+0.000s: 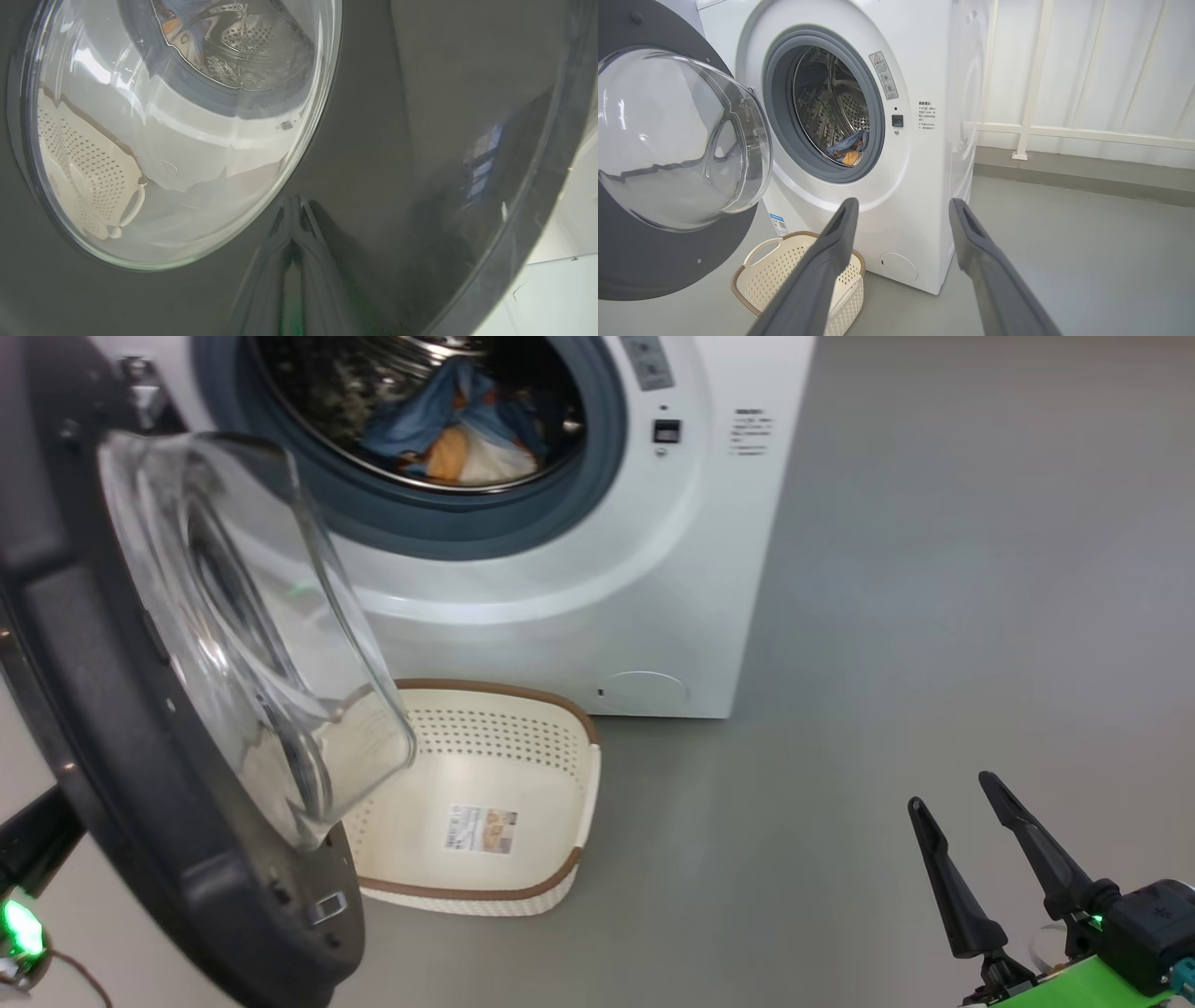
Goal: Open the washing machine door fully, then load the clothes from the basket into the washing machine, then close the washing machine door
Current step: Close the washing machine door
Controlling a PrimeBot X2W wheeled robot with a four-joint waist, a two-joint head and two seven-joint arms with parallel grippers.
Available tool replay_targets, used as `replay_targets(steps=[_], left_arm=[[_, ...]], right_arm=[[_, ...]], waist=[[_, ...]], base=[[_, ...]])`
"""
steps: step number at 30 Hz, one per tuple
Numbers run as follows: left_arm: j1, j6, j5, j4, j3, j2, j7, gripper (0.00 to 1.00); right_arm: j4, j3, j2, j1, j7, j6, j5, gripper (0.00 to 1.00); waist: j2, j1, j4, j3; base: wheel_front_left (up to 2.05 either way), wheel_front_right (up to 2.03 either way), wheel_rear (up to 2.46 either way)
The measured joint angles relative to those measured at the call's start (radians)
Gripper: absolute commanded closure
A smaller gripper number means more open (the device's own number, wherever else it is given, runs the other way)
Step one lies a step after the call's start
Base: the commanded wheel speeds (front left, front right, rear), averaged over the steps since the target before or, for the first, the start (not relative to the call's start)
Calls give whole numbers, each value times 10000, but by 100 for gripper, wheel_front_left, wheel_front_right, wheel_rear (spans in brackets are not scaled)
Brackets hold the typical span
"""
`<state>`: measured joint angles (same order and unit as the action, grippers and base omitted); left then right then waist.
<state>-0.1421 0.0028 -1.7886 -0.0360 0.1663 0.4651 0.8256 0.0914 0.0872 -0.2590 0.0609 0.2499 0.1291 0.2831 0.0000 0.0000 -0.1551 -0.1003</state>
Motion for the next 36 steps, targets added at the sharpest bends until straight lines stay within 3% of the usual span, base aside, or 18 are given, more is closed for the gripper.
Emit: replay_targets(steps=[22, 36], left_arm=[[-1287, -268, 242, 867, -742, -614, -42, 100], [-2173, -470, 483, 1845, -905, -844, -136, 100]], right_arm=[[-38, 128, 213, -18, 0, 0, 0, 0], [-138, 293, 293, -108, 0, 0, 2, 0]], waist=[[0, 1, 2371, -85], [0, 0, 3484, 22]], base=[[0, 0, 0], [0, 0, 0]])
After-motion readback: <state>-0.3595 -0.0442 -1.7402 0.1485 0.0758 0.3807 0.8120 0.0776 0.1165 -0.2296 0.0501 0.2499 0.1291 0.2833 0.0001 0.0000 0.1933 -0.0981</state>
